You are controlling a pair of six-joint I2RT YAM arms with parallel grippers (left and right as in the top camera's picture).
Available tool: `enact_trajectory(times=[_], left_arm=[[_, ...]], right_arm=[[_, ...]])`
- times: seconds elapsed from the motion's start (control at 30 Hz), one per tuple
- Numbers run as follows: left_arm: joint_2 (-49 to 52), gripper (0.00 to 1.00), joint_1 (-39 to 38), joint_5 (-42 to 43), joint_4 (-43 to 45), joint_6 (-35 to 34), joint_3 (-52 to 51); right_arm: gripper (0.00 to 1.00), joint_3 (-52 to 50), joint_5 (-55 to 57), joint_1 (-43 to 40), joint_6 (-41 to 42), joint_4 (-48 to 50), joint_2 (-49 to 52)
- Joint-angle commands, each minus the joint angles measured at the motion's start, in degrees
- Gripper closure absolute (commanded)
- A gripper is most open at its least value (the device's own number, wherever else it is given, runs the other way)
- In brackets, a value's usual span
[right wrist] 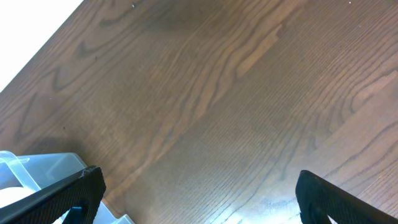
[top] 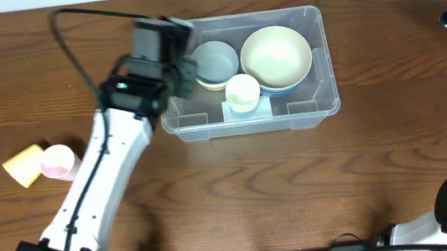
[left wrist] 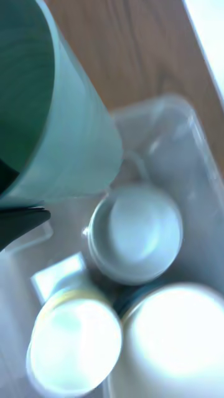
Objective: Pack container
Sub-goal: 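Carry the mint cup into the container's front-left corner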
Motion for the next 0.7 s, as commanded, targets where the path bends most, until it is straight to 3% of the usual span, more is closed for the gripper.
enact_trajectory(times=[0.0, 0.67], left_arm=[[1.73, 0.94, -3.15, -0.15, -1.68, 1.68, 0.22], [17.44, 0.94, -4.76, -0.11, -7.63, 1.62, 0.22]], right_arm=[[0.01, -0.04, -0.02, -0.11, 0.81, -0.07, 0.28], [0.01, -0.04, -0.02, -0.11, 0.81, -0.07, 0.28]])
